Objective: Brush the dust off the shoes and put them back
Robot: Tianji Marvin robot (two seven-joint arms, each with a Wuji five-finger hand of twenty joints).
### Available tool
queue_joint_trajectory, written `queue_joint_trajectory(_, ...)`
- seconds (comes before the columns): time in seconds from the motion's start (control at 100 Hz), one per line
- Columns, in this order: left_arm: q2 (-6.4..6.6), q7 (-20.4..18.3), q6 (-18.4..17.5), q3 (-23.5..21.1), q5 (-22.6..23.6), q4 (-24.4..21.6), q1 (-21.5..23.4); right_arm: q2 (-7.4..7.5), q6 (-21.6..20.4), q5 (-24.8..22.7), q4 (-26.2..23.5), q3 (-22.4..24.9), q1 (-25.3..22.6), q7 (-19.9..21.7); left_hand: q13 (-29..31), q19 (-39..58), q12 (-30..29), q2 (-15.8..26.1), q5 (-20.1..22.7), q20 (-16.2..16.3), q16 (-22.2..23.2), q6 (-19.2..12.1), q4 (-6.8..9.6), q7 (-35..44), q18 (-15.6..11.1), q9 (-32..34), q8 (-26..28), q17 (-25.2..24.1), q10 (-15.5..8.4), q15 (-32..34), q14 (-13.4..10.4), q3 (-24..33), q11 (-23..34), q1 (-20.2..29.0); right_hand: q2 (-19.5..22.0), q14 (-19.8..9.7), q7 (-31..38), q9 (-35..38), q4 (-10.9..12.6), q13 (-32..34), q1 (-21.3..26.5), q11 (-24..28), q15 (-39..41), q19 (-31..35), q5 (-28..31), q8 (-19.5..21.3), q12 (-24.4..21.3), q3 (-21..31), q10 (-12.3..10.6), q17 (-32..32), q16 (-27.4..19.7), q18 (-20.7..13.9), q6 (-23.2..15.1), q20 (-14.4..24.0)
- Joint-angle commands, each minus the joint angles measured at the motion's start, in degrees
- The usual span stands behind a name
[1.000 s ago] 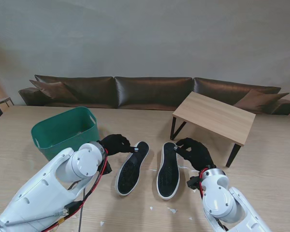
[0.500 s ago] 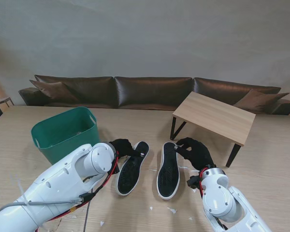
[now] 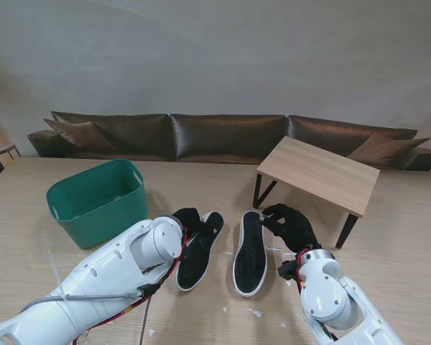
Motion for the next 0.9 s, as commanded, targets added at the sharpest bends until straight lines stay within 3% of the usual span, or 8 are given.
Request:
queue_joint_trajectory(0.0, -1.18, -0.5, 0.3, 0.4, -0.6, 1.1, 0.8, -0.29, -0.3, 0.0, 0.1, -0.2, 0.0, 0.7, 5.9, 3.4, 2.7, -3.9, 0.8, -0.3, 1.1, -3.3, -2.55, 10.8, -0.2, 3.2, 4.2, 2.7, -2.4, 3.5, -0.7, 6.1, 3.5, 5.8, 1.3, 0.0, -0.3, 0.1, 1.4, 0.5, -2.4, 0.2, 0.8, -0.1, 1.0, -0.8, -0.5, 1.1, 0.7, -12.0, -0.2, 0.7, 0.0, 0.0)
queue_joint_trajectory(0.04, -1.52, 0.2, 0.4, 0.3, -0.9, 1.5, 1.0, -0.31, -0.4, 0.1, 0.1, -0.3, 0.0, 0.7, 7.8, 4.3, 4.0, -5.6, -0.5, -1.6, 1.0, -3.9, -3.69, 16.4, 0.1, 4.2, 3.6, 4.5, -3.2, 4.5, -1.6, 4.9, 5.3, 9.8, 1.3, 0.0, -0.3, 0.2, 1.4, 0.5, -2.4, 0.2, 0.9, -0.1, 1.0, -0.7, -0.5, 1.1, 0.8, -12.0, -0.2, 0.7, 0.0, 0.0)
queue_joint_trajectory(0.11, -1.7, 0.5, 0.5, 0.2, -1.5, 1.6, 1.3, -0.33, -0.4, 0.1, 0.2, -0.3, 0.1, 0.6, 10.3, 4.5, 3.9, -7.3, -2.6, -3.2, 0.2, -5.0, -3.46, 24.2, 0.4, 5.4, 2.3, 7.5, -4.5, 4.3, -3.3, 4.2, 6.2, 15.5, 1.2, 0.1, -0.3, 0.2, 1.4, 0.6, -2.3, 0.2, 0.9, -0.1, 1.0, -0.7, -0.4, 1.1, 0.7, -12.1, -0.2, 0.7, 0.1, 0.0)
queue_joint_trajectory(0.14, -1.73, 0.7, 0.4, 0.0, -1.5, 1.6, 1.5, -0.34, -0.4, 0.1, 0.3, -0.3, 0.1, 0.6, 11.6, 4.7, 9.2, -7.7, -2.7, -4.3, -0.5, -5.5, -3.43, 27.7, 0.7, 6.6, 2.1, 9.1, -5.1, 3.8, -4.1, 5.8, 5.4, 17.2, 1.3, 0.1, -0.3, 0.1, 1.4, 0.5, -2.3, 0.2, 0.9, -0.1, 1.0, -0.7, -0.5, 1.2, 0.8, -12.1, -0.2, 0.7, 0.0, 0.0)
queue_joint_trajectory(0.18, -1.77, 1.4, 0.2, -0.4, -1.4, 1.5, 1.9, -0.35, -0.4, 0.1, 0.3, -0.3, 0.1, 0.6, 13.2, 4.8, 12.0, -9.0, -2.4, -5.5, -1.4, -5.7, -3.64, 29.6, 0.8, 8.2, 1.7, 11.2, -5.8, 3.2, -5.0, 8.6, 3.8, 18.1, 1.2, 0.1, -0.3, 0.2, 1.4, 0.5, -2.3, 0.2, 0.8, -0.1, 1.0, -0.8, -0.5, 1.2, 0.7, -12.1, -0.2, 0.7, 0.1, 0.0)
queue_joint_trajectory(0.29, -1.25, 2.5, -1.5, -2.5, -0.5, 0.1, 3.8, -0.39, -0.5, 0.1, 0.5, -0.4, 0.2, 0.4, 16.9, 4.7, 12.9, -11.7, -1.8, -8.9, -3.0, -7.4, -4.12, 30.1, 0.2, 11.9, 0.5, 16.3, -7.3, 0.8, -7.4, 13.0, -1.2, 21.0, 1.2, 0.1, -0.3, 0.1, 1.4, 0.5, -2.3, 0.2, 0.8, -0.1, 1.1, -0.7, -0.4, 1.2, 0.8, -12.1, -0.2, 0.7, 0.0, 0.0)
queue_joint_trajectory(0.56, 1.32, 2.8, -5.9, -10.9, 1.1, -8.5, 10.5, -0.46, -1.5, -0.4, 0.5, -1.3, 0.3, -0.3, 20.7, 2.7, 11.5, -14.9, 0.1, -12.7, -4.1, -9.4, -4.17, 30.4, -1.2, 14.9, -0.4, 21.6, -9.2, -4.5, -8.6, 15.5, -6.9, 24.1, 1.2, -0.1, -0.3, 0.2, 1.4, 0.6, -2.3, 0.2, 0.9, 0.0, 1.1, -0.7, -0.4, 1.2, 0.7, -11.9, -0.2, 0.7, -0.1, 0.1)
queue_joint_trajectory(0.89, 3.72, 1.0, -18.1, -19.4, 2.3, -16.3, 17.6, -0.66, -2.2, -1.8, 0.5, -3.4, 2.0, -1.5, 19.0, 0.4, 11.8, -14.7, 0.1, -13.6, -3.4, -10.4, -3.28, 30.5, -3.7, 13.3, -0.5, 19.2, -9.7, -6.9, -8.2, 15.5, -8.1, 26.2, 0.8, -0.2, -0.2, -0.2, 1.4, 0.5, -2.2, 0.2, 0.8, 0.1, 1.3, -0.7, -0.4, 1.5, 0.8, -11.6, -0.2, 0.8, 0.1, 0.0)
